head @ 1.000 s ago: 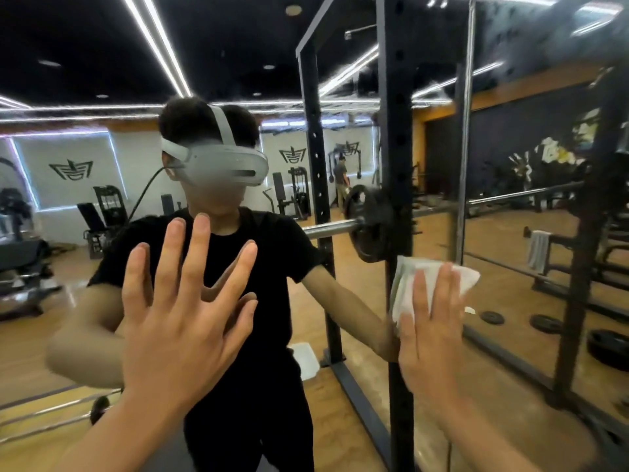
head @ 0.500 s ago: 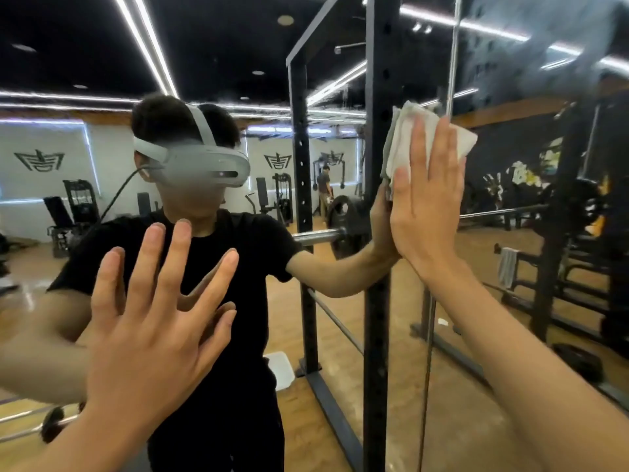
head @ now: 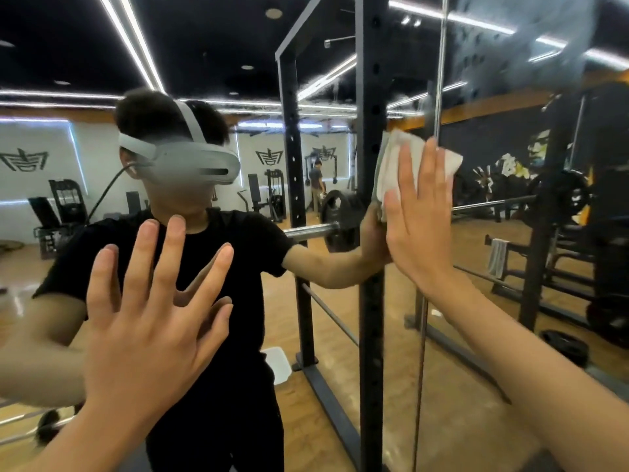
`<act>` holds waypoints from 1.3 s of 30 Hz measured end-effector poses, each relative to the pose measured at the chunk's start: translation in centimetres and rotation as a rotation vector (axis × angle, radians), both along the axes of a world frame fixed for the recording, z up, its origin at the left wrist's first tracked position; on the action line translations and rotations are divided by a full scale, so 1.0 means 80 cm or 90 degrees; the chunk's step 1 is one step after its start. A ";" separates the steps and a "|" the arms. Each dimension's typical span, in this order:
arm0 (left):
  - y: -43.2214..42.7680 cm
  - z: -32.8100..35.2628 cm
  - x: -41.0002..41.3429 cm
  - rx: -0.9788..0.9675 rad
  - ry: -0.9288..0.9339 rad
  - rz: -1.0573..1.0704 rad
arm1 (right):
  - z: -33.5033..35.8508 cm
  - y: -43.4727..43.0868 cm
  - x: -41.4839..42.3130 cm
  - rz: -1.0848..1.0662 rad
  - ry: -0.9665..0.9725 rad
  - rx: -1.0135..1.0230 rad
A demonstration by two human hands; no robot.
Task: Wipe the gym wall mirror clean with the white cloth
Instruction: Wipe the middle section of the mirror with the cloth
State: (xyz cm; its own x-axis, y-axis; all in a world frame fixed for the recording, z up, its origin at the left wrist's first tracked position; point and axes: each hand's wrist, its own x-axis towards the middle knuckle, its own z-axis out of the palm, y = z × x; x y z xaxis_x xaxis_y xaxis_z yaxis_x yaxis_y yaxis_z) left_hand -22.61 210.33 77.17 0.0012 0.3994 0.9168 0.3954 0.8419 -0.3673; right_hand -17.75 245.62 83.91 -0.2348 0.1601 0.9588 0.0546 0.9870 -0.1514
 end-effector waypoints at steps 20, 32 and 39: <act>-0.001 -0.001 0.002 -0.005 0.009 0.025 | -0.061 -0.018 -0.008 -0.004 0.044 -0.060; -0.002 -0.002 0.004 0.003 0.015 0.023 | -0.095 -0.081 0.004 0.049 -0.020 -0.076; -0.002 -0.002 0.005 0.008 0.012 0.028 | -0.189 -0.166 -0.006 0.107 -0.027 -0.014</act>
